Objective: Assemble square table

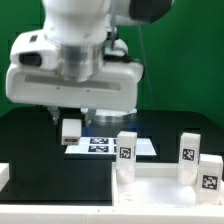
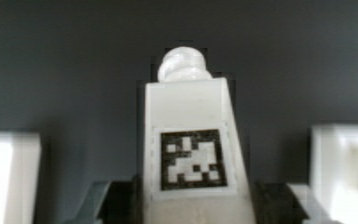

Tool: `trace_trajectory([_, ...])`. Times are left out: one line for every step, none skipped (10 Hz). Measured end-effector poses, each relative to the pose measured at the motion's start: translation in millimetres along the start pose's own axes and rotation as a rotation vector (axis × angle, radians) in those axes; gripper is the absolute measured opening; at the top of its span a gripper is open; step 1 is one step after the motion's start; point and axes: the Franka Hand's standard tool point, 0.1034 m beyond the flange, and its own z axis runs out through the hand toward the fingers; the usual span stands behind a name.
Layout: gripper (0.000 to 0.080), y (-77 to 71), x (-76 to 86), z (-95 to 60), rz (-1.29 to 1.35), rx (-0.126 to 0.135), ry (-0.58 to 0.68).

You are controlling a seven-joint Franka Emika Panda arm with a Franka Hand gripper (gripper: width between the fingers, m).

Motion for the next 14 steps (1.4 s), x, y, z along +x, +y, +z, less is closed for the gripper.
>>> trace_trajectory([0.0285,-3.8,6.1,-14.1,-0.018,-0.005,0.064])
trace_trajectory([0.0285,-0.9,11.4,-12.1,-0.014,-0.014,0.163])
trace_trajectory([0.0285,0.4,9.5,-8.9,-0.014,-0.021,0.221])
trace_trajectory([0.0285,0.8,9.0,-8.8,-0.015,-0.025,0.250])
trace_trajectory([0.0285,-0.8,12.7,-10.9,0.002,-0.013,0.287])
trace_trajectory([0.0285,-8.4,16.6,-16.7,0.046,0.032,0.319])
trace_trajectory([0.0285,-18.7,24.9,-27.8,0.081,0.080,0.362])
trace_trajectory([0.0285,-25.6,37.6,-38.6,0.117,0.096,0.445])
trace_trajectory([0.0285,-30.4,47.7,-45.6,0.148,0.086,0.562])
trace_trajectory([0.0285,-33.7,50.6,-46.3,0.173,0.060,0.663])
trace_trajectory([0.0285,-30.8,49.3,-45.1,0.160,0.021,0.729])
trace_trajectory([0.0285,-23.6,48.2,-46.5,0.164,-0.023,0.808])
trace_trajectory([0.0285,-19.5,46.8,-45.5,0.168,-0.056,0.866])
trace_trajectory([0.0285,-25.3,45.8,-39.5,0.172,-0.049,0.861])
